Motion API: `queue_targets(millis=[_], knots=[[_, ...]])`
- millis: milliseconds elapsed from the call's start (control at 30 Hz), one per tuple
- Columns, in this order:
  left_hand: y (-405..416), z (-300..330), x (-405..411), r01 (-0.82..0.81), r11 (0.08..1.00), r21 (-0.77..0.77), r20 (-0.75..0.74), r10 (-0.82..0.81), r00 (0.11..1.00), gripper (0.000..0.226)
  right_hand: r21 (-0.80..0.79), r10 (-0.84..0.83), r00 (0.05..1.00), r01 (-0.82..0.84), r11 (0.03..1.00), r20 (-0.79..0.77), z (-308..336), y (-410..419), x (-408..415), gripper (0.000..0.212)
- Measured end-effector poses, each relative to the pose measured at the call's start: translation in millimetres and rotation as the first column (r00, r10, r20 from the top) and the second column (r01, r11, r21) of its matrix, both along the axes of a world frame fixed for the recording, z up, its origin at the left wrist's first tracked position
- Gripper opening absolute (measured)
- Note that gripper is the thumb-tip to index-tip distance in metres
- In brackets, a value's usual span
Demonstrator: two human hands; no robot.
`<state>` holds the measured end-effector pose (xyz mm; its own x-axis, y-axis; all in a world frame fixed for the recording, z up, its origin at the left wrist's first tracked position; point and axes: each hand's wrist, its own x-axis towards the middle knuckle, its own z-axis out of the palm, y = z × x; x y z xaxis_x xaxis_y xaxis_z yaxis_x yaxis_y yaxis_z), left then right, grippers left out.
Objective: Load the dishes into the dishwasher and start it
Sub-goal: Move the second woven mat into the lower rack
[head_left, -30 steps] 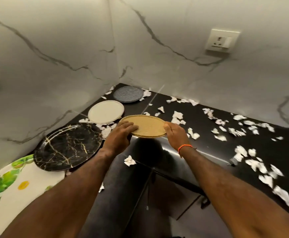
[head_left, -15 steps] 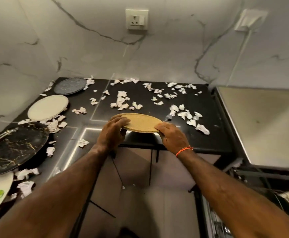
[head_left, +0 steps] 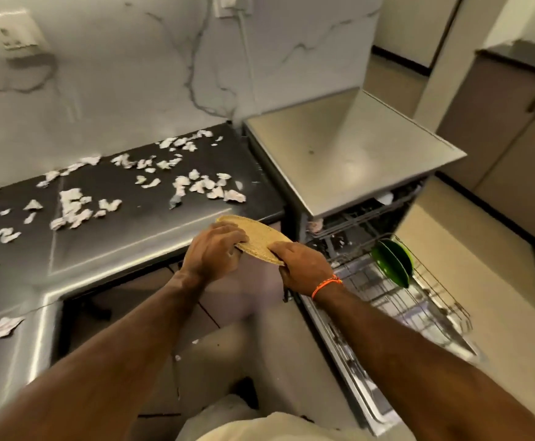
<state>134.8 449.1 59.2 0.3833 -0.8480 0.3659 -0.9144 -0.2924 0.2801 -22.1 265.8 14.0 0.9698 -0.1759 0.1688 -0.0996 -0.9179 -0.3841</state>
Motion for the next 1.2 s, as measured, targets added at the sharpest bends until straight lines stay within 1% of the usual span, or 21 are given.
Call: queue_targets(millis=[100,167,233,300,433,533,633,667,800,900,1000,1200], knots=[[-39.7,-14.6,-15.4,0.142,0.99,0.002,0.038,-0.141,0.989,0.023,-0.003,-0.101,0.995,0.101,0.995,-0.006,-17.9,-26.6,-37.5,0.045],[-66.8,-32.2,-21.5,0.253,0.967,0.017,0.016,-0.253,0.967,0.025,0.028,-0.164,0.986,0.164,0.986,-0.016,-33.8,-43.6,-61.9,0.039],[-96.9,-47.4,-27.4,0.32,0.939,0.123,-0.045,-0.317,0.947,0.038,0.066,-0.245,0.967,0.25,0.966,-0.065,-49.3,-58.8,-83.8,0.039],[-128.1,-59.7,-33.3,0.362,0.908,0.21,-0.093,-0.35,0.932,0.047,0.093,-0.299,0.943,0.314,0.945,-0.149,-63.4,-71.6,-100.0,0.044],[-195.7,-94.1,-40.0,0.485,0.82,0.304,-0.204,-0.441,0.874,0.045,0.149,-0.433,0.856,0.485,0.862,-0.282,-92.4,-96.7,-115.4,0.05],[-246.2,-138.2,-36.1,0.535,0.76,0.371,-0.291,-0.451,0.843,0.047,0.211,-0.522,0.769,0.617,0.758,-0.37,-128.5,-117.7,-114.4,0.05],[-284.7,-185.0,-31.5,0.579,0.711,0.398,-0.359,-0.46,0.812,0.043,0.27,-0.536,0.73,0.667,0.695,-0.424,-174.7,-132.4,-105.3,0.046],[-296.3,-202.0,-29.4,0.581,0.704,0.409,-0.391,-0.44,0.808,0.043,0.275,-0.546,0.714,0.685,0.675,-0.438,-190.7,-137.7,-100.8,0.044],[-326.4,-281.8,-15.1,0.509,0.715,0.48,-0.435,-0.31,0.845,0.051,0.249,-0.583,0.646,0.746,0.617,-0.492,-257.1,-155.6,-81.2,0.045],[-343.6,-337.0,-7.0,0.511,0.723,0.465,-0.433,-0.318,0.844,0.046,0.255,-0.611,0.591,0.796,0.55,-0.526,-303.2,-165.8,-66.1,0.046],[-355.0,-371.8,-7.0,0.505,0.749,0.429,-0.443,-0.313,0.84,0.04,0.271,-0.634,0.549,0.83,0.486,-0.544,-339.3,-174.9,-55.4,0.044],[-358.9,-435.1,2.0,0.52,0.735,0.435,-0.515,-0.271,0.813,0.035,0.275,-0.606,0.551,0.826,0.491,-0.573,-389.3,-188.7,-51.0,0.045]])
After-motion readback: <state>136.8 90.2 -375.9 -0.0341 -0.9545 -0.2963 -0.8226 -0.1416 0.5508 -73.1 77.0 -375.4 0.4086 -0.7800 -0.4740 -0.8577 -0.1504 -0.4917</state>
